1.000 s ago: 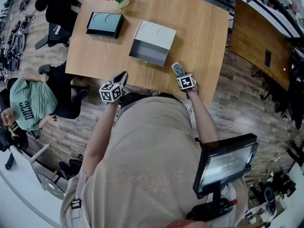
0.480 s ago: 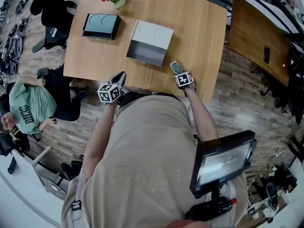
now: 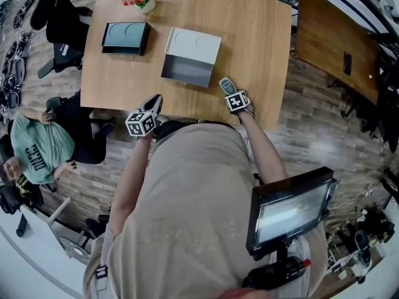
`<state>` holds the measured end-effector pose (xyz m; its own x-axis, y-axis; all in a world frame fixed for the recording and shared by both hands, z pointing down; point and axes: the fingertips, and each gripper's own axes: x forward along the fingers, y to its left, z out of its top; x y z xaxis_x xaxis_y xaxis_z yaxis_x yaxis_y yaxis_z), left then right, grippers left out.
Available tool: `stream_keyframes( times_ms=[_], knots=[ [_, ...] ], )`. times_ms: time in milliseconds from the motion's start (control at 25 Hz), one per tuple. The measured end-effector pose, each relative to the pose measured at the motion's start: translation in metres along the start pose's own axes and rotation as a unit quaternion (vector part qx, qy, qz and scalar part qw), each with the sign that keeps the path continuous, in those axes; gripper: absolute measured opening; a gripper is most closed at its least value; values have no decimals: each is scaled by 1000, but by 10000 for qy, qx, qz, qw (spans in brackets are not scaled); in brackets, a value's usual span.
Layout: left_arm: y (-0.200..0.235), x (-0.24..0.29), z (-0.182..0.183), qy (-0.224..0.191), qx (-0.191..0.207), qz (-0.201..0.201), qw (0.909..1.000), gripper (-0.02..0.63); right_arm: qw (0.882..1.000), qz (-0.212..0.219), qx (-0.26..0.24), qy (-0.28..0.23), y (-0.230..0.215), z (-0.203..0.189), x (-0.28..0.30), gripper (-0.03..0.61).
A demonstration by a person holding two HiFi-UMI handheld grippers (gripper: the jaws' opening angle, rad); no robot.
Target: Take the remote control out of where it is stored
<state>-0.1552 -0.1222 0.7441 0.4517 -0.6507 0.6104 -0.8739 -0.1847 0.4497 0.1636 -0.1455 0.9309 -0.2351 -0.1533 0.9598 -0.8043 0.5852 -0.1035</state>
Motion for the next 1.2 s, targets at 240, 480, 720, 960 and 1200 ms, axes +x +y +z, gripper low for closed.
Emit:
stream_keyframes(
  times_ms=[240, 480, 720, 960, 1200],
  knots=[
    [-5, 2, 9, -61, -8, -122, 9999, 8, 9998, 187, 23, -94, 11, 2, -6, 368],
    [-14, -6, 34, -314, 9, -348, 9989, 8, 9970, -108, 281, -709, -1, 25, -42, 368],
    [-30, -17, 71, -721, 40, -660, 9952, 8, 9774, -354, 482, -2027, -8, 75, -104, 367],
    [-53, -41, 112, -1263, 58, -1079, 9861, 8, 9408, -670, 442, -3292, 1, 130, -199, 321],
    [-62, -84, 146, -1700, -62, -1539, 9733, 8, 8992, -900, 297, -4272, 46, 178, -296, 249]
  ],
)
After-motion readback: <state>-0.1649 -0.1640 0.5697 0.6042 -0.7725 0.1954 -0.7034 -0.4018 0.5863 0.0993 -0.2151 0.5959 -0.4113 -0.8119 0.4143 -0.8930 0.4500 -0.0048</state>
